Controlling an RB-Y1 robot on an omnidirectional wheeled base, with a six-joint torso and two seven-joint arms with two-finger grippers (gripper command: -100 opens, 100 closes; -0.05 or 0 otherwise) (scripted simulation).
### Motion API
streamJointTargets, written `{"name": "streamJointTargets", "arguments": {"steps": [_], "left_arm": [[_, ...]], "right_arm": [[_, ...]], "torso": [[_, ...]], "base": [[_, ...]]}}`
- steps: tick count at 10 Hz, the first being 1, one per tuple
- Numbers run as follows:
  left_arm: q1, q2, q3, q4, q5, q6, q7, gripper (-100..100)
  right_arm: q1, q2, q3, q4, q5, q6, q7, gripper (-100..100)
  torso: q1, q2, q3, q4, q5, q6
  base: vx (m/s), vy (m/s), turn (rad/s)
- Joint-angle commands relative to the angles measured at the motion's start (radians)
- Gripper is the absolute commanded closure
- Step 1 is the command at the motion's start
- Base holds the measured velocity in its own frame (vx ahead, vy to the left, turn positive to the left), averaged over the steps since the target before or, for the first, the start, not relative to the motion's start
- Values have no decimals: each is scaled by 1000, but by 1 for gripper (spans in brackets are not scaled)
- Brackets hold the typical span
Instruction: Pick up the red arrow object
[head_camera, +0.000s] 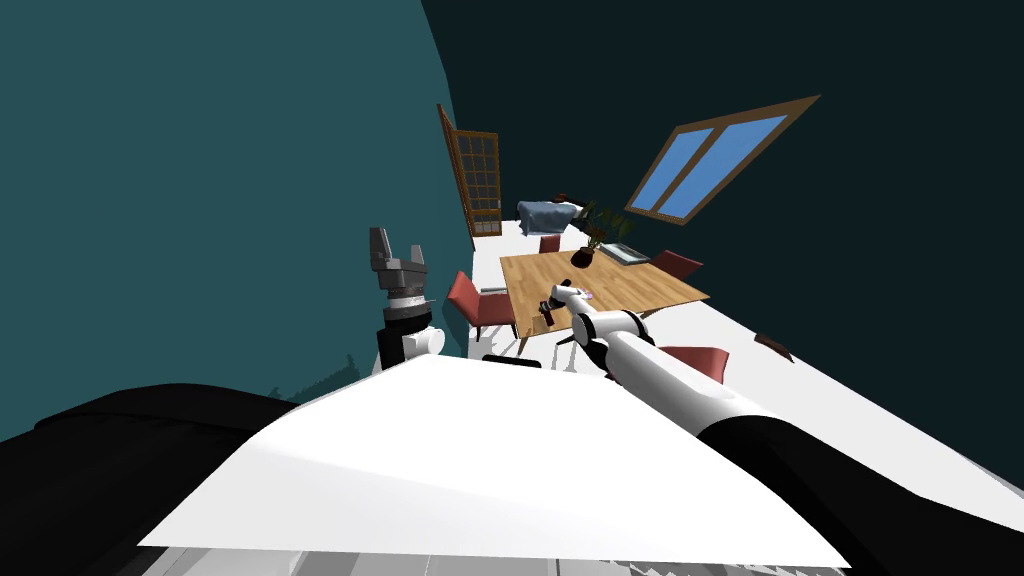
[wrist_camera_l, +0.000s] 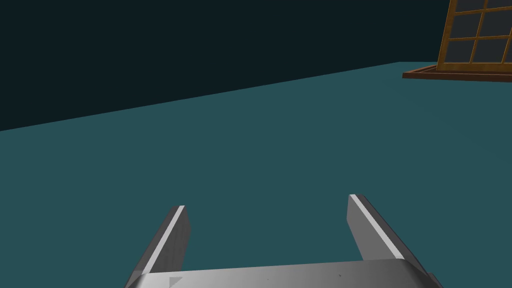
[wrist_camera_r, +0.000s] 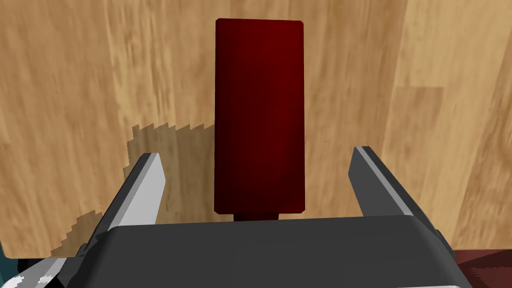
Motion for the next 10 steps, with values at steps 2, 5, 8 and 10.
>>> {"name": "streamJointTargets", "arguments": {"steps": [2,5,8,10], "left_arm": [[0,0,0,0,0,0,0,0],[0,0,0,0,0,0,0,0],[0,0,0,0,0,0,0,0],[0,0,0,0,0,0,0,0]], "right_arm": [[-11,-7,5,7,-4,56,-33,-100],[-14,-8,4,15,-5,54,-32,0],[62,22,-22,-91,50,95,-45,-100],[138,51,-49,-222,105,137,-59,-100]], "torso": [[0,0,0,0,0,0],[0,0,0,0,0,0],[-1,0,0,0,0,0],[-1,-2,-1,0,0,0]], "base": [[2,2,-13],[2,3,-8],[25,-9,0],[51,-20,-1]]}}
